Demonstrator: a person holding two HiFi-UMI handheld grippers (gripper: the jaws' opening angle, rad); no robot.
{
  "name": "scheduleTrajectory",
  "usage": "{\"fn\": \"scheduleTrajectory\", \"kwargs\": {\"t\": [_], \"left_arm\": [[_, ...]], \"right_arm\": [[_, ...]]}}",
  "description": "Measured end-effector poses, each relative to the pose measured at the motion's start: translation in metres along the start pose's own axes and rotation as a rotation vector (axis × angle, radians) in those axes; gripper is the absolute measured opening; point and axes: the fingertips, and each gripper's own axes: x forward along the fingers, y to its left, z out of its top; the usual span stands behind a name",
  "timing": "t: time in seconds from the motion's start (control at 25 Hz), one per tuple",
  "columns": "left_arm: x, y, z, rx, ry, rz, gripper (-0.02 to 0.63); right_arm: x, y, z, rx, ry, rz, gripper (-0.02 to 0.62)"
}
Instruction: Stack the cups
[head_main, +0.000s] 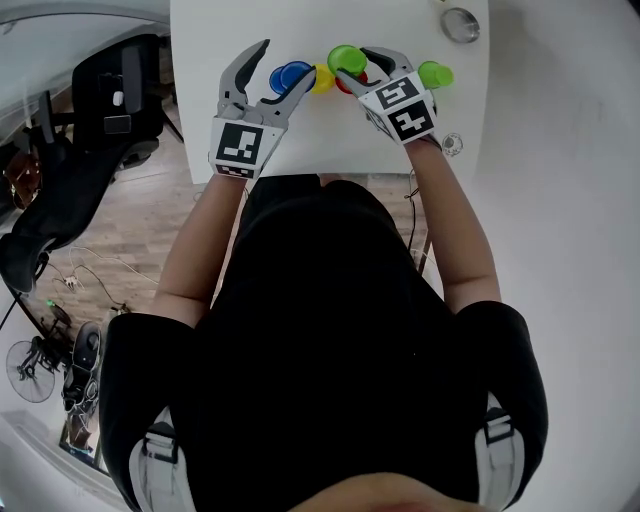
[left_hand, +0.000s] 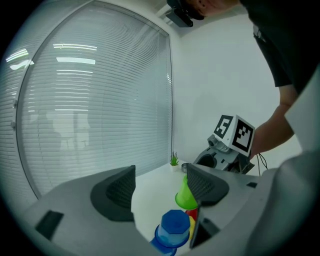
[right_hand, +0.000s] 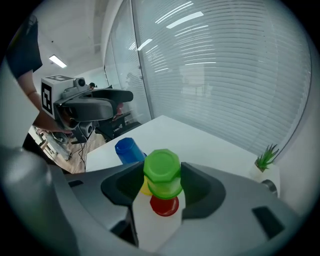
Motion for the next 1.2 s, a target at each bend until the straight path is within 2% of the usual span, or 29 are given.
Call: {"fn": "scheduleTrajectory", "kwargs": {"t": [0.4, 0.96, 1.08, 1.2], "left_arm": [[-0.021, -0.008, -0.004, 0.003, -0.004, 0.028, 0.336], [-0.034, -0.007, -0.006, -0.001, -0.009, 0.038, 0.336], [-0.035, -0.008, -0.003, 0.004, -0.016, 0.036, 0.336], [-0.037, -0.01, 0.008, 0.008, -0.032, 0.03, 0.336]], "right_arm": [[0.004, 0.031, -0.012, -0.051, 0.033, 0.047, 0.233], [0.013, 0.035, -0.02, -0.036, 0.032, 0.033, 0.238], [0.009, 0.034, -0.013, -0.035, -0.01, 0.029, 0.3], [-0.004, 0.035, -0.004, -0.02, -0.06, 0.036, 0.316]]}}
